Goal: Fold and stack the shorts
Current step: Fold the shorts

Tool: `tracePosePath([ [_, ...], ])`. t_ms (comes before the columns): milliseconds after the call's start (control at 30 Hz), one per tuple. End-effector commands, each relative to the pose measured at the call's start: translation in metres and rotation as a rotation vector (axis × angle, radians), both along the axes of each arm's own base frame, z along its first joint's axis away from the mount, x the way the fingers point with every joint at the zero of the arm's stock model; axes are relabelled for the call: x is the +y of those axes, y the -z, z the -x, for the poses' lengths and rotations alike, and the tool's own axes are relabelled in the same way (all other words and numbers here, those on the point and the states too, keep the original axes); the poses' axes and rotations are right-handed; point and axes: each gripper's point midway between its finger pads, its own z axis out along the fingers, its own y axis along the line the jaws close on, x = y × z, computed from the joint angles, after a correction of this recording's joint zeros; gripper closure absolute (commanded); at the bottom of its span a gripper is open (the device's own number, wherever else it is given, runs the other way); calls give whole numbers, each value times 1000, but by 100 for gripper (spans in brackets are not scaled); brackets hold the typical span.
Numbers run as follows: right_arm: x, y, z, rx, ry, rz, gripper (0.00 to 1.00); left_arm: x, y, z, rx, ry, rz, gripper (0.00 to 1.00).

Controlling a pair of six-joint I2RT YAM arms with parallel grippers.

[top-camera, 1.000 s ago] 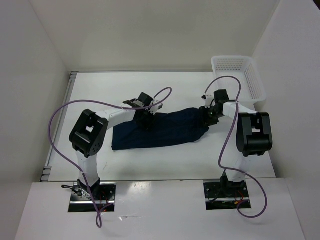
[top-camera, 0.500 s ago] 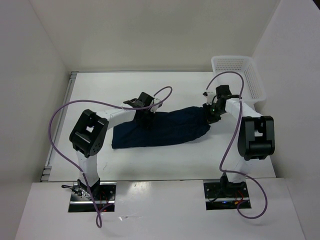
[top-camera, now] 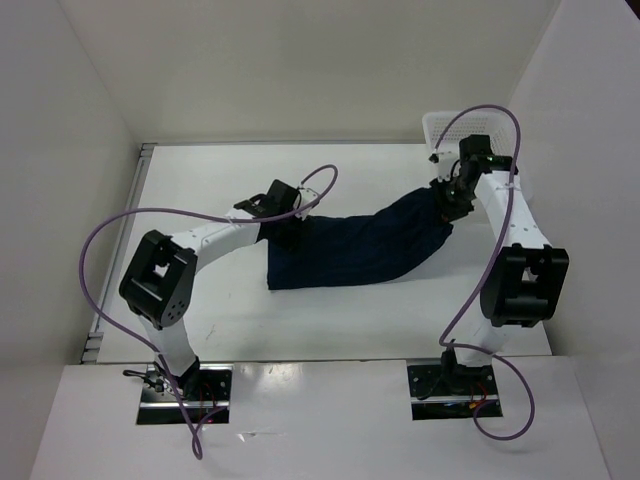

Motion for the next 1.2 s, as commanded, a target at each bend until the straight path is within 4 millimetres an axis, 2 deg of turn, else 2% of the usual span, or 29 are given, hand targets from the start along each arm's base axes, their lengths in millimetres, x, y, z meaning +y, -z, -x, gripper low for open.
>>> tracePosePath([
  [0, -14, -39, -7, -62, 25, 56, 100, 8, 7, 5, -11, -12, -27, 31],
  [100, 0, -57, -27, -137, 36, 105, 100, 17, 13, 5, -5, -31, -39, 31],
  [133, 16, -71, -35, -187, 8, 108, 100, 27, 12, -3, -12, -61, -35, 31],
  [200, 30, -79, -42, -215, 17, 109, 100, 39, 17, -2, -4, -88, -40, 31],
  [233, 45, -83, -45, -236, -2, 104, 100, 47, 24, 2, 16, -99, -51, 31],
  [300, 59, -76, -50, -232, 8, 107, 100, 53, 27, 1, 21, -113, -43, 31],
  [333, 66, -71, -46, -217, 1, 102, 100, 55, 31, 4, 32, -113, -48, 31],
  [400, 79, -53, -48, -182, -3, 120, 100, 48, 30, 5, 39, -92, -16, 31],
  [467, 94, -46, -48, -172, -25, 124, 100, 42, 40, 10, 80, -69, 3, 31],
  [500, 99, -38, -48, -155, -24, 134, 100, 38, 39, 7, 81, -61, 15, 31],
  [567, 112, -39, -53, -169, -40, 133, 100, 35, 46, 5, 100, -55, 18, 32],
  [600, 129, -41, -54, -182, -60, 119, 100, 31, 46, 3, 103, -47, 31, 34],
  [667, 148, -46, -61, -211, -80, 109, 100, 27, 49, -2, 103, -42, 40, 40],
  [700, 166, -53, -61, -235, -104, 103, 100, 26, 50, -4, 103, -42, 40, 47],
  [800, 195, -50, -56, -235, -155, 90, 100, 23, 63, -9, 120, -42, 31, 59],
  [833, 199, -50, -55, -235, -164, 89, 100, 23, 66, -10, 126, -43, 28, 63],
  [867, 201, -49, -56, -233, -156, 85, 100, 26, 76, -12, 145, -53, 19, 74],
  [900, 201, -44, -57, -222, -149, 86, 100, 21, 71, -23, 126, -52, 29, 79],
  [933, 207, -48, -56, -232, -160, 80, 100, 29, 85, -18, 185, -67, 1, 84],
  [967, 212, -48, -54, -231, -163, 74, 100, 24, 83, -25, 179, -60, 15, 90],
  [1000, 214, -51, -54, -236, -166, 63, 100, 25, 83, -29, 184, -66, 23, 93],
  [1033, 227, -55, -49, -246, -196, 55, 100, 22, 80, -31, 180, -59, 36, 95],
  [1133, 248, -58, -38, -254, -238, 40, 100, 19, 76, -31, 180, -49, 55, 95],
  [1167, 249, -58, -37, -252, -230, 36, 100, 20, 79, -27, 189, -49, 51, 95],
])
